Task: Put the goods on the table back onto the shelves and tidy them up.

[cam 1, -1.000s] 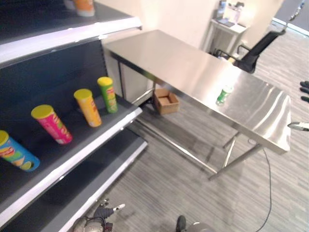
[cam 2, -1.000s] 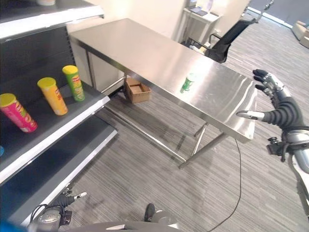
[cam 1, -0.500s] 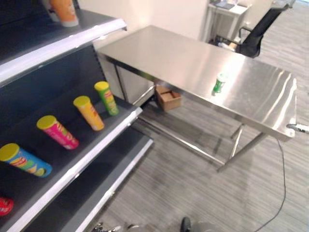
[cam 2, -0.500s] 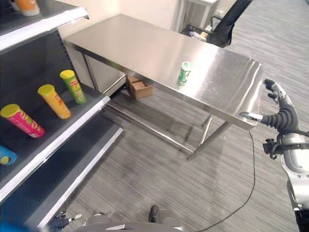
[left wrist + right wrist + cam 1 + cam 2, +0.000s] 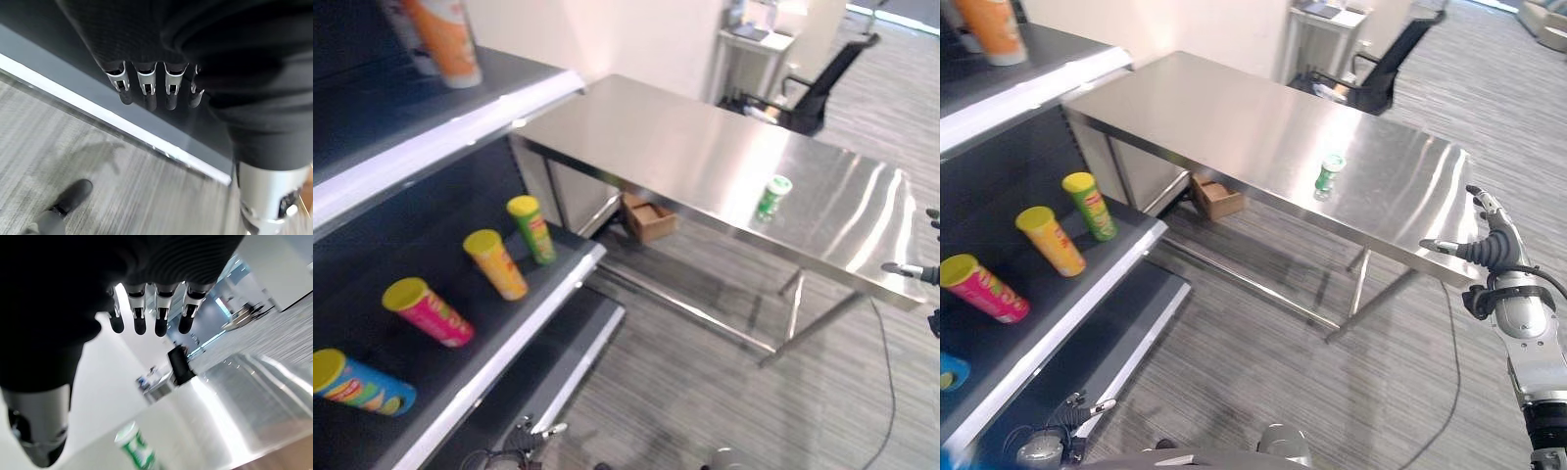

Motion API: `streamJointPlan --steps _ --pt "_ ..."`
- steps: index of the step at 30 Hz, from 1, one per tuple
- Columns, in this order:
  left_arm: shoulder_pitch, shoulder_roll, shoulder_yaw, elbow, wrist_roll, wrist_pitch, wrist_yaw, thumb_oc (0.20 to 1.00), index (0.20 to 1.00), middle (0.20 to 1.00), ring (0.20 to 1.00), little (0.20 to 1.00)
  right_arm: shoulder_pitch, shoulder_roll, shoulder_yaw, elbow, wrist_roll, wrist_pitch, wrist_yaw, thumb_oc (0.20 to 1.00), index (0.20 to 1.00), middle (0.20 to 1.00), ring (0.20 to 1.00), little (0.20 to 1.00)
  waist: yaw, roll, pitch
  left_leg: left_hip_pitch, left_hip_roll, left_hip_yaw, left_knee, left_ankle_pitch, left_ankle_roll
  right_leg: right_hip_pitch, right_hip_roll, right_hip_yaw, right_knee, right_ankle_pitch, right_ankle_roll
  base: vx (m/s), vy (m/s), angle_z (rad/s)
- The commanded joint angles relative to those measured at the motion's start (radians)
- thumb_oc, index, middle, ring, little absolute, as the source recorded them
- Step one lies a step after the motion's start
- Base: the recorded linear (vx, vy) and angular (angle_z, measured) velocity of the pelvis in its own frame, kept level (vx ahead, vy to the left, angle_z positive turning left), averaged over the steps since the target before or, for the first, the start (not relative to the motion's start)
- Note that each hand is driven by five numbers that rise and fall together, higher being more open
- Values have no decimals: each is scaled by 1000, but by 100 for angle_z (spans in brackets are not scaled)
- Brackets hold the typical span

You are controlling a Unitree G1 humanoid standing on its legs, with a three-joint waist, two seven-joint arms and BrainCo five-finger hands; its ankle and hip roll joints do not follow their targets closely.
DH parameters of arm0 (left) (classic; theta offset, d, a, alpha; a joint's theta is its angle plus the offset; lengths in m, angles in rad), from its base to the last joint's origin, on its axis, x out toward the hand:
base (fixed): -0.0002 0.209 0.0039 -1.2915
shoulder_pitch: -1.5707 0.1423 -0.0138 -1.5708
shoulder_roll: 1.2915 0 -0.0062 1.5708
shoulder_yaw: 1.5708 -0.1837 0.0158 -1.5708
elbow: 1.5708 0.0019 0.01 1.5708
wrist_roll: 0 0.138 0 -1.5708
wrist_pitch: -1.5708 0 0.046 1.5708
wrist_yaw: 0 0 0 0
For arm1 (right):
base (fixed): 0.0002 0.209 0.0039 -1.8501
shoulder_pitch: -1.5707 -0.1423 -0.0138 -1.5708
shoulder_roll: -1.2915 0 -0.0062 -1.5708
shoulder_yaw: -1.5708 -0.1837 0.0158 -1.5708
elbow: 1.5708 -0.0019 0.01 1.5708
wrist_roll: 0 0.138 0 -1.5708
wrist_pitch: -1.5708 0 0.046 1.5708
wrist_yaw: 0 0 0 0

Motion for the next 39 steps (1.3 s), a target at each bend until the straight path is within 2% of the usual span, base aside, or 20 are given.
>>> streamJointPlan --steps 1,2,3,5,6,8,10,17,18,20,23,26,29,33,36,39 --pt "9 10 3 10 10 0 11 1000 1000 1000 1000 1000 -1 -17 -145 36 -1 6 -43 1000 1000 1000 1000 1000 -11 4 -20 -36 31 -68 -12 37 -115 -52 -30 80 -151 208 22 162 -168 83" --pt "4 11 6 17 18 3 11 1000 1000 1000 1000 1000 12 -12 -156 41 -3 10 -43 1000 1000 1000 1000 1000 -19 -3 -19 -31 34 -82 -11 35 -120 -70 -36 109 -185 237 29 105 -180 89" --pt "2 12 4 18 19 2 11 1000 1000 1000 1000 1000 17 -10 -161 38 -3 11 -43 1000 1000 1000 1000 1000 -18 -6 -17 -40 34 -71 -5 46 -113 -72 -38 103 -195 255 24 69 -211 58" --pt "-10 23 6 25 37 6 12 1000 1000 1000 1000 1000 64 14 -201 42 -13 23 -48 1000 1000 1000 1000 1000 -35 -30 -22 -35 33 -115 5 35 -128 -97 -38 192 -256 319 46 122 -236 61" --pt "-13 29 6 26 36 7 8 1000 1000 1000 1000 1000 82 20 -213 41 -19 26 -51 1000 1000 1000 1000 1000 -36 -41 -28 -33 30 -127 11 28 -132 -96 -33 212 -260 319 47 133 -170 97" --pt "-6 32 6 25 38 5 5 1000 1000 1000 1000 1000 104 33 -232 42 -22 31 -48 1000 1000 1000 1000 1000 -28 -63 -40 -28 25 -140 26 16 -136 -66 -29 208 -274 310 56 120 -195 99" --pt "-8 32 5 35 40 7 7 1000 1000 1000 1000 1000 125 38 -252 37 -16 29 -43 1000 1000 1000 1000 1000 -27 -71 -47 -24 50 -164 31 19 -152 -40 0 205 -283 273 54 85 -292 35" --pt "8 3 6 50 25 20 4 1000 1000 1000 1000 1000 158 19 -261 31 5 19 -17 1000 1000 1000 1000 1000 -31 -35 -70 -49 161 -204 86 43 -204 32 95 127 -291 189 -4 62 -244 28" --pt "9 3 6 50 25 20 4 1000 1000 1000 1000 1000 158 18 -261 31 5 19 -17 1000 1000 1000 1000 1000 -32 -34 -70 -50 163 -206 88 42 -205 34 97 125 -291 188 -5 28 -145 33" --pt "23 -10 3 47 26 27 1 1000 1000 1000 1000 1000 137 5 -231 25 5 18 -6 1000 1000 1000 1000 1000 -24 -16 -67 -53 198 -211 114 59 -223 73 128 96 -303 158 -31 30 -225 27" --pt "27 -16 3 50 24 31 0 1000 1000 1000 1000 1000 114 -2 -204 21 8 18 0 1000 1000 1000 1000 1000 -19 -6 -61 -57 215 -213 131 71 -231 91 145 80 -304 141 -48 7 -149 12" --pt "28 -23 -1 55 27 36 2 1000 1000 1000 1000 1000 95 7 -169 6 13 21 6 1000 1000 1000 1000 1000 -13 4 -48 -89 255 -169 185 142 -243 129 162 36 -309 116 -74 2 -123 25" --pt "43 -20 -5 28 39 43 -10 1000 1000 1000 1000 1000 81 32 -133 17 5 35 7 1000 1000 1000 1000 1000 -22 18 -36 -81 315 -3 227 152 -253 159 178 14 -304 84 -86 23 -78 55" --pt "50 -22 -8 28 51 45 -19 1000 1000 1000 1000 1000 79 34 -127 37 0 38 13 1000 1000 1000 1000 1000 -21 32 -48 -58 323 15 204 150 -256 183 183 -2 -314 79 -86 46 -9 26" --pt "49 -15 -17 27 66 44 -20 1000 1000 1000 1000 1000 49 27 -100 93 2 38 15 1000 1000 1000 1000 1000 -15 41 -56 -51 323 13 169 187 -272 193 179 -19 -319 76 -87 25 5 6" --pt "51 -7 -19 28 69 43 -22 1000 1000 1000 1000 1000 31 22 -84 125 -7 42 14 1000 1000 1000 1000 1000 -9 45 -60 -51 323 9 160 198 -277 197 179 -25 -322 77 -90 23 -17 12"
